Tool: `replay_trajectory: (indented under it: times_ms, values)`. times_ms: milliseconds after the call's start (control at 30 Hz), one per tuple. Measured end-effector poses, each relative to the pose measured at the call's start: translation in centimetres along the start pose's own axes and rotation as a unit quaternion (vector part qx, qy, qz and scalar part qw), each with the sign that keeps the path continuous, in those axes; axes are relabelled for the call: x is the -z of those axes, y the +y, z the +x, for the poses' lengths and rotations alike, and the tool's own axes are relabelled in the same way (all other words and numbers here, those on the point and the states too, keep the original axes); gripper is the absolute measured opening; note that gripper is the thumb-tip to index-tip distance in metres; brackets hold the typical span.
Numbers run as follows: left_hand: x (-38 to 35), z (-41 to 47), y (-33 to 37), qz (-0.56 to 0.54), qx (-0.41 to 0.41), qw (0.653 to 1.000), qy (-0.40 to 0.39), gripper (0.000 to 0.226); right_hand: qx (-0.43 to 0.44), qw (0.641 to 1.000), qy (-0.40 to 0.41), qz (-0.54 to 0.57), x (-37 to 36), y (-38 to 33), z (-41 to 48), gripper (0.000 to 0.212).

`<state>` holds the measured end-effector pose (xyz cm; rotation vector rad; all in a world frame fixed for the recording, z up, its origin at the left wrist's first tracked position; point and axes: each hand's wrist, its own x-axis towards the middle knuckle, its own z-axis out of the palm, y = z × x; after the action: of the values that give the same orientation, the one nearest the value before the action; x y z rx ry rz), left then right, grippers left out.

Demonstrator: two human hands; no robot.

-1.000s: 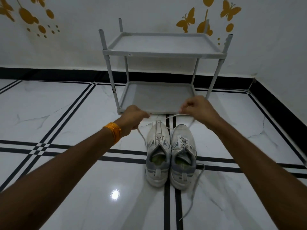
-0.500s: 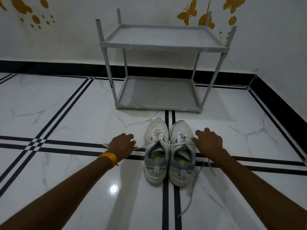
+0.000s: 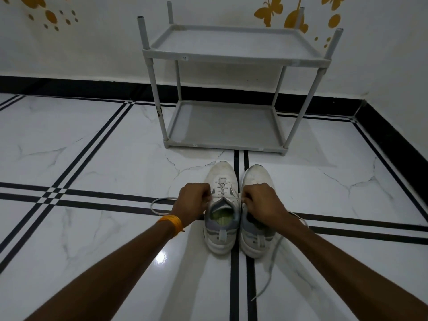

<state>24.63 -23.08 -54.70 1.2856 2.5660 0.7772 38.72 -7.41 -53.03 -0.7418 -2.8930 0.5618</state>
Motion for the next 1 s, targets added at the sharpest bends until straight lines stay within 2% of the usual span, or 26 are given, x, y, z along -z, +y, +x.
replay_trajectory:
  times_ms: [167, 300, 367, 433, 467, 633, 700, 733, 800, 867, 1000]
  values:
    - [-0.8, -0.7, -0.4, -0.057, 0.049, 0.997, 0.024, 0.008, -0.012, 1.000, -0.013, -0.002, -0.7, 0.2, -0.4, 0.016]
    - [-1.0, -1.8, -0.3, -0.166, 0.086, 0.982, 0.021, 0.010, -0.039, 0.992, -0.075, 0.090, 0.6, -0.6, -0.2, 0.011]
    - [-1.2, -2.2, -0.7, -0.203, 0.085, 0.975, 0.014, 0.012, -0.056, 0.958, -0.121, 0.254, 1.2, -1.7, -0.4, 0.011]
    - [-1.3, -2.3, -1.2, -0.224, 0.082, 0.971, 0.006, 0.011, -0.090, 0.896, -0.129, 0.415, 1.2, -2.5, 0.0, 0.017]
    - [-1.3, -2.4, -1.3, -0.223, 0.080, 0.972, 0.007, 0.011, -0.106, 0.872, -0.123, 0.461, 0.9, -2.7, 0.5, 0.021]
    - [-1.1, -2.4, -0.9, -0.156, 0.089, 0.984, 0.011, 0.017, -0.135, 0.792, -0.082, 0.589, -1.1, -3.4, 1.7, 0.019]
    - [-0.4, -2.2, -0.6, -0.137, 0.096, 0.986, 0.023, 0.025, -0.136, 0.797, -0.056, 0.586, -1.6, -3.4, 1.6, 0.018]
    - [0.2, -2.0, -0.5, -0.169, 0.105, 0.980, 0.028, 0.028, -0.135, 0.802, -0.049, 0.580, -1.8, -3.5, 1.5, 0.019]
    - [1.0, -1.7, 0.1, -0.307, 0.157, 0.939, 0.017, 0.030, -0.128, 0.809, -0.041, 0.572, -2.0, -3.6, 1.5, 0.021]
    - [1.5, -1.4, 1.1, -0.440, 0.197, 0.876, -0.013, 0.031, -0.117, 0.820, -0.035, 0.559, -1.9, -3.6, 1.4, 0.024]
    - [0.7, -1.4, 2.0, -0.561, 0.185, 0.807, -0.009, 0.028, -0.101, 0.834, -0.015, 0.542, -1.7, -3.4, 1.1, 0.024]
